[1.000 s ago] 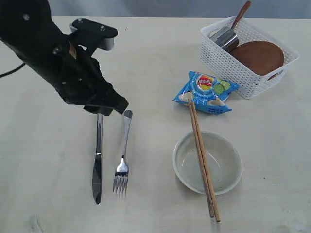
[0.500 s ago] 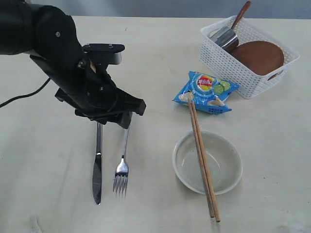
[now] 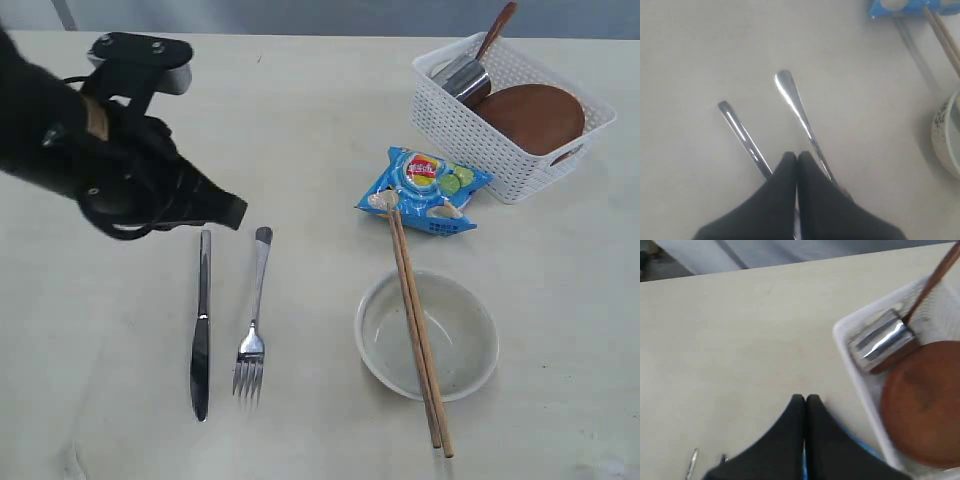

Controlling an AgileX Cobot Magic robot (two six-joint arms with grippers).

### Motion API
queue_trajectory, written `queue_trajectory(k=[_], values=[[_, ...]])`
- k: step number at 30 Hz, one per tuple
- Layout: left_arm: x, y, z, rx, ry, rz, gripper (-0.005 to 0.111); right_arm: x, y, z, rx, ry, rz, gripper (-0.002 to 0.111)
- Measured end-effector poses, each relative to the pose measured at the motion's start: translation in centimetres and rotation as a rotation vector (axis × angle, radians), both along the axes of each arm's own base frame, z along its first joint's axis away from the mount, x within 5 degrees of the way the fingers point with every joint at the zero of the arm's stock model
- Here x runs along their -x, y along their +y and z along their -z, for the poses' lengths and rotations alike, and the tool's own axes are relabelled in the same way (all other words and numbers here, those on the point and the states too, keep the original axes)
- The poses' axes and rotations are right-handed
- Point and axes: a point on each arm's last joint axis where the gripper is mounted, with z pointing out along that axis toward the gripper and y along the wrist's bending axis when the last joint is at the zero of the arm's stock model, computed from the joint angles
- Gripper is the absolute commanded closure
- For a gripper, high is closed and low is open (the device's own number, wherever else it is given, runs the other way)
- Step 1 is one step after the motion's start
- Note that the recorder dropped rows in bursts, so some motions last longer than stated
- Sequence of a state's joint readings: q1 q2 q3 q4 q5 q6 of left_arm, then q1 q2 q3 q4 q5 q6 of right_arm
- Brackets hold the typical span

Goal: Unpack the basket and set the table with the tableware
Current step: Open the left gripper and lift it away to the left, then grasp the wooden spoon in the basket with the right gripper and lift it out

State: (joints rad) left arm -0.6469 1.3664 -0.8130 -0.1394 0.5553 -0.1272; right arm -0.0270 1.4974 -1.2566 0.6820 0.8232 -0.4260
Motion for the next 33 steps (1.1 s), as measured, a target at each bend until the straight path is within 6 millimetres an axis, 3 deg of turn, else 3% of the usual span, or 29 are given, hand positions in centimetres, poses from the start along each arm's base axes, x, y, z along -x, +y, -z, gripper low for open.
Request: queue_trajectory(k=[6, 14, 18, 20, 21, 23, 27, 33], values=[[4.1, 3.6, 0.5, 0.051, -0.163, 0.008, 0.107, -4.3, -1.1, 0.5, 0.094, 0.067, 0.078, 0.108], [8.1, 6.7, 1.0, 0.102, -0.321, 0.044, 0.107, -9.4, -1.7, 4.4, 0.074, 0.215, 0.111, 0.108], [9.0, 7.7, 1.0, 0.038, -0.394, 0.107, 0.107, -11.2, -3.3, 6.7, 0.062, 0.292, 0.139, 0.108], [9.1, 8.2, 1.3, -0.043, -0.39, 0.148, 0.107, -12.1, -4.4, 7.9, 0.052, 0.313, 0.174, 0.095], [9.1, 8.2, 1.4, -0.055, -0.391, 0.153, 0.107, -12.3, -4.7, 8.0, 0.052, 0.304, 0.187, 0.076], [9.1, 8.3, 1.4, -0.066, -0.393, 0.159, 0.107, -13.0, -5.3, 8.4, 0.053, 0.255, 0.228, 0.054], [9.1, 8.3, 1.4, -0.072, -0.398, 0.163, 0.107, -15.2, -5.9, 10.3, 0.012, 0.152, 0.325, 0.054], [9.1, 8.3, 1.4, -0.074, -0.399, 0.166, 0.107, -17.9, -5.3, 15.7, -0.185, 0.142, 0.376, 0.048]])
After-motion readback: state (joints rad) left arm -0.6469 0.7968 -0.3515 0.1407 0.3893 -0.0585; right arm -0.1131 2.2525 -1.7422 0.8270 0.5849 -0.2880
